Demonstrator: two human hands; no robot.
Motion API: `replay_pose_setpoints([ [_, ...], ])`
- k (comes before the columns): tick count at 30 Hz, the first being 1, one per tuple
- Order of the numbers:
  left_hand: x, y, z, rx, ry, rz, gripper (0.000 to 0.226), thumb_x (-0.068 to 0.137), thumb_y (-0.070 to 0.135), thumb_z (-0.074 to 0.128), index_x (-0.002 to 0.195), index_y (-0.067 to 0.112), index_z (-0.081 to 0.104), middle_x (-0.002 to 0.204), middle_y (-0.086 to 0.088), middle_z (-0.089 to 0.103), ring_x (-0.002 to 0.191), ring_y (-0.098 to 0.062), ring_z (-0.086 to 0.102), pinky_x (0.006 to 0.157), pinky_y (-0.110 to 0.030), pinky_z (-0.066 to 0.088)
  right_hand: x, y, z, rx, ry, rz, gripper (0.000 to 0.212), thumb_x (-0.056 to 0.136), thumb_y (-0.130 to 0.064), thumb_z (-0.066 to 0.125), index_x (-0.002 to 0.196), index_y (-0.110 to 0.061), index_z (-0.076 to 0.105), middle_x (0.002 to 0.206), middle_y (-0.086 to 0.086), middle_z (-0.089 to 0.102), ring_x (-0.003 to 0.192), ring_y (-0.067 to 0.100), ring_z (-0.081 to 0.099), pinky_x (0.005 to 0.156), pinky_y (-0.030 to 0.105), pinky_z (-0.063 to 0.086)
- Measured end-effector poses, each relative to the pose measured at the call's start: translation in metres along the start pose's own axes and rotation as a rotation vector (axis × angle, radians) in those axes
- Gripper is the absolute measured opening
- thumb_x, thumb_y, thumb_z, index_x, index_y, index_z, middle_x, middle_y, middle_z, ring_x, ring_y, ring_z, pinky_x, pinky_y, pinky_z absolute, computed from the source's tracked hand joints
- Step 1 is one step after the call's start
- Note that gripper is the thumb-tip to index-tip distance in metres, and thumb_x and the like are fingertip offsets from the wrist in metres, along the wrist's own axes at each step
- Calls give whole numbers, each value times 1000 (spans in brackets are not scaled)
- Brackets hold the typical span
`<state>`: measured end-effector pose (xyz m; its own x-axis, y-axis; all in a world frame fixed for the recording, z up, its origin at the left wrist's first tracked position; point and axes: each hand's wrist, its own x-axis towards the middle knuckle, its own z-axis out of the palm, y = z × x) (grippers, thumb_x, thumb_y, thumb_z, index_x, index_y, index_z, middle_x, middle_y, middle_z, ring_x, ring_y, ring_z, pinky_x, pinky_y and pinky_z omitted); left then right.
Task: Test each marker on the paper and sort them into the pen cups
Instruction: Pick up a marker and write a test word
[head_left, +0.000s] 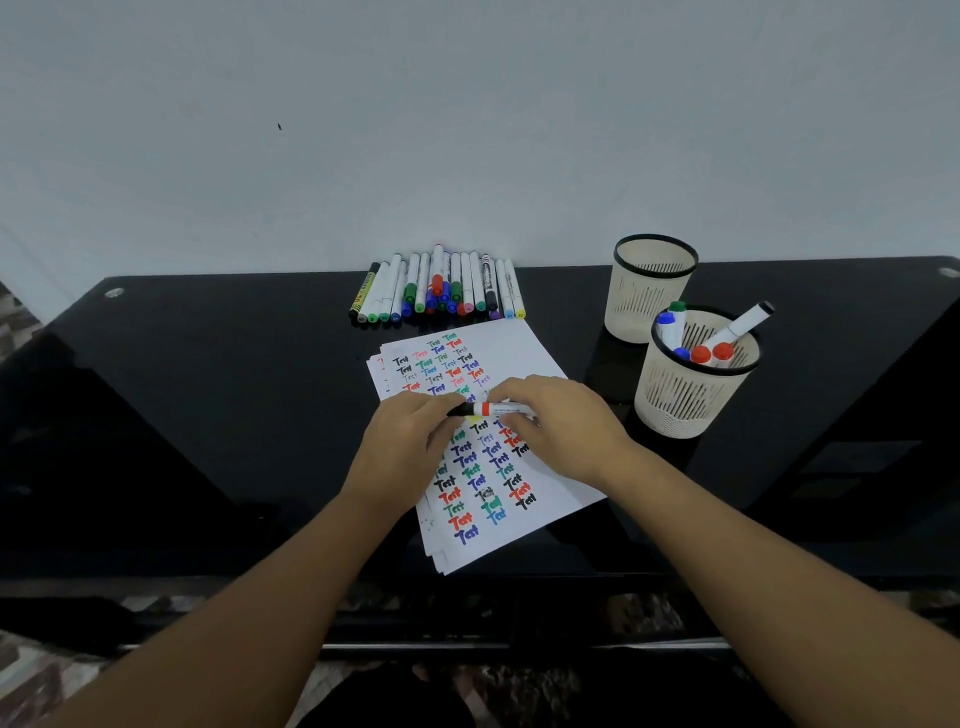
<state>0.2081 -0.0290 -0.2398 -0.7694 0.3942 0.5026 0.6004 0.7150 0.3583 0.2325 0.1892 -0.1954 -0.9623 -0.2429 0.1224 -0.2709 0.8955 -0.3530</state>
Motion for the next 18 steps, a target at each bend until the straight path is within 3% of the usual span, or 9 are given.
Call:
replay_pose_setpoints([
  [2, 1, 1, -1, 0, 6, -5, 28, 95, 18, 71, 122, 11, 71, 100, -4, 73, 91, -23, 65, 82, -31, 44, 2, -2, 0, -67, 6, -24, 30, 108, -37, 52, 138, -37, 56, 124, -6, 69, 105, 16, 64, 89, 39, 53],
  [4, 0, 4, -3, -6, -4, 10, 32, 95, 18, 71, 126, 11, 70, 98, -4, 73, 90, -25, 65, 79, -31, 44, 4, -2, -2, -175, -10, -63, 37, 108, -40, 49, 145, -37, 45, 131, -6, 68, 109, 18, 65, 101, 40, 47],
  [7, 0, 8, -5, -30, -74, -102, 53, 97, 30, 68, 147, 20, 53, 113, -2, 70, 106, -23, 60, 87, -29, 42, 6, -6, -5, -280, -47, -112, 49, 111, -38, 43, 156, -36, 26, 130, -3, 68, 113, 24, 65, 110, 42, 38],
  [8, 0, 7, -5, -41, -99, -155, 61, 97, 37, 66, 153, 24, 44, 122, 0, 68, 114, -20, 57, 93, -30, 40, 6, -7, -6, -279, -39, -121, 52, 111, -36, 41, 158, -37, 20, 126, -1, 68, 106, 25, 66, 105, 41, 44],
  [10, 2, 6, -4, -58, -137, -213, 73, 95, 49, 64, 158, 28, 33, 133, 3, 63, 124, -17, 51, 103, -32, 37, 7, -7, -6, -207, -24, -101, 59, 111, -35, 37, 161, -42, 7, 113, -1, 65, 85, 20, 64, 81, 40, 55],
  [12, 4, 4, -3, -32, -165, -222, 78, 93, 58, 62, 158, 27, 33, 139, 2, 59, 130, -17, 48, 110, -37, 37, 7, -5, -8, -84, -34, -45, 62, 110, -34, 34, 160, -51, 0, 102, -2, 57, 75, 15, 59, 66, 38, 55],
  [15, 7, 0, 1, 44, -217, -207, 81, 89, 72, 54, 155, 27, 39, 149, 2, 52, 139, -18, 43, 118, -46, 33, 3, -4, -10, 53, -47, 3, 61, 110, -32, 33, 159, -57, 6, 91, -1, 55, 76, 15, 56, 69, 38, 53],
  [18, 7, -8, 8, 77, -259, -202, 84, 87, 82, 44, 152, 30, 44, 156, 2, 45, 147, -19, 36, 121, -48, 27, -2, -3, -9, 163, -26, 43, 57, 108, -28, 39, 157, -52, 20, 77, 0, 60, 67, 17, 59, 63, 43, 53],
])
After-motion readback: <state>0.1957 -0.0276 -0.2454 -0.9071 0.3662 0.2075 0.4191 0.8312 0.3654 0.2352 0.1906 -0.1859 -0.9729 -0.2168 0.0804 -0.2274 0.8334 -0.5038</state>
